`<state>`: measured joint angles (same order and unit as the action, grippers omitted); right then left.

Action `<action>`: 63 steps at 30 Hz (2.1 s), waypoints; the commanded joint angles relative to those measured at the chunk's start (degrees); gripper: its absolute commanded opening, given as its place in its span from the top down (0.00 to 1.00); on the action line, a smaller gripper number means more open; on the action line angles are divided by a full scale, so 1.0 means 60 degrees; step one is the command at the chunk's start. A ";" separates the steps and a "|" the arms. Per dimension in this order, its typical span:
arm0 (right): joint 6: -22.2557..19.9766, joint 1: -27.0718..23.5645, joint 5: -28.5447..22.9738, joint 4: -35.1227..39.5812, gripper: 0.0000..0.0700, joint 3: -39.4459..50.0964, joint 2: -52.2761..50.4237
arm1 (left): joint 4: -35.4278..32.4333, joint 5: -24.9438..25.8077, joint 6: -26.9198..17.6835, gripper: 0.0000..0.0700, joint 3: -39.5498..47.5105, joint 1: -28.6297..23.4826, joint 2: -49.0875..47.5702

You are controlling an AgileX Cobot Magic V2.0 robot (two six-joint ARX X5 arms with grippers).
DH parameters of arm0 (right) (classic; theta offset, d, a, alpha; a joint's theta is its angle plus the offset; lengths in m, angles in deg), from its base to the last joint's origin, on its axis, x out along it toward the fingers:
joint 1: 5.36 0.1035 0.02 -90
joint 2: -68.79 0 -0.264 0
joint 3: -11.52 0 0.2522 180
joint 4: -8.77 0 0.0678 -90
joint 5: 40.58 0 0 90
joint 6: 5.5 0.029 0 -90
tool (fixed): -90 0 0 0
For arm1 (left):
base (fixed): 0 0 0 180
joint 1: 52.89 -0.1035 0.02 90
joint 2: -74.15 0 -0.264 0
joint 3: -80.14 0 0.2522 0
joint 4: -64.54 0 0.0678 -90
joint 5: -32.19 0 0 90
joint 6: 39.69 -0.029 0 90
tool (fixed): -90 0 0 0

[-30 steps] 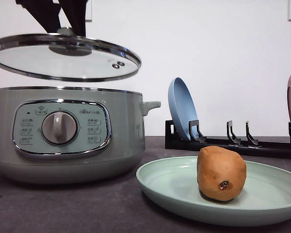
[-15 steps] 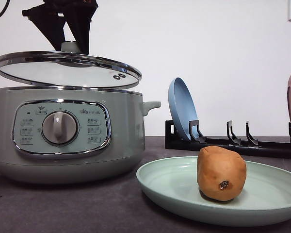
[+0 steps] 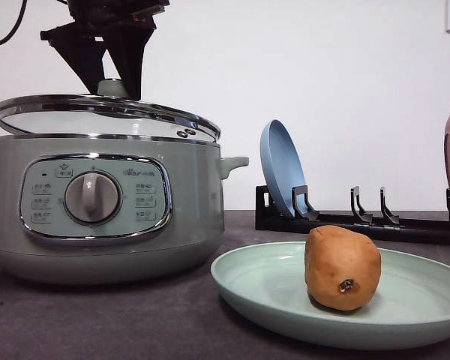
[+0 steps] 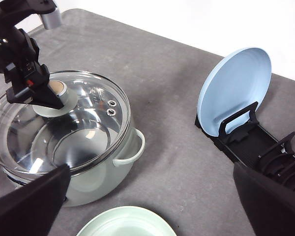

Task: Transfer potato from steamer to green plate

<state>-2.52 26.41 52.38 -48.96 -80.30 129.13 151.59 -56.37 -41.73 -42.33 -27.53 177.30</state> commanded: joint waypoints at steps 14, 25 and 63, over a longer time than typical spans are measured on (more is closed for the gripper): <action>-0.0105 0.0040 0.0000 0.0041 0.01 -0.0186 -0.0122 | -0.0039 -0.0033 -0.0042 1.00 -0.0390 0.0034 0.0644; -0.0117 0.0040 0.0011 0.0028 0.01 -0.0186 -0.0211 | 0.0360 -0.0029 0.0032 0.42 -0.0390 0.0036 0.0676; -0.0008 0.0051 0.2559 -0.3437 0.01 -0.0186 -0.0208 | 0.1588 0.1897 0.0388 0.18 -0.1803 0.0637 -0.4000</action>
<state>-2.68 26.41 67.29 -69.31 -80.30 127.64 159.27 -45.77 -39.99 -51.75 -24.24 152.86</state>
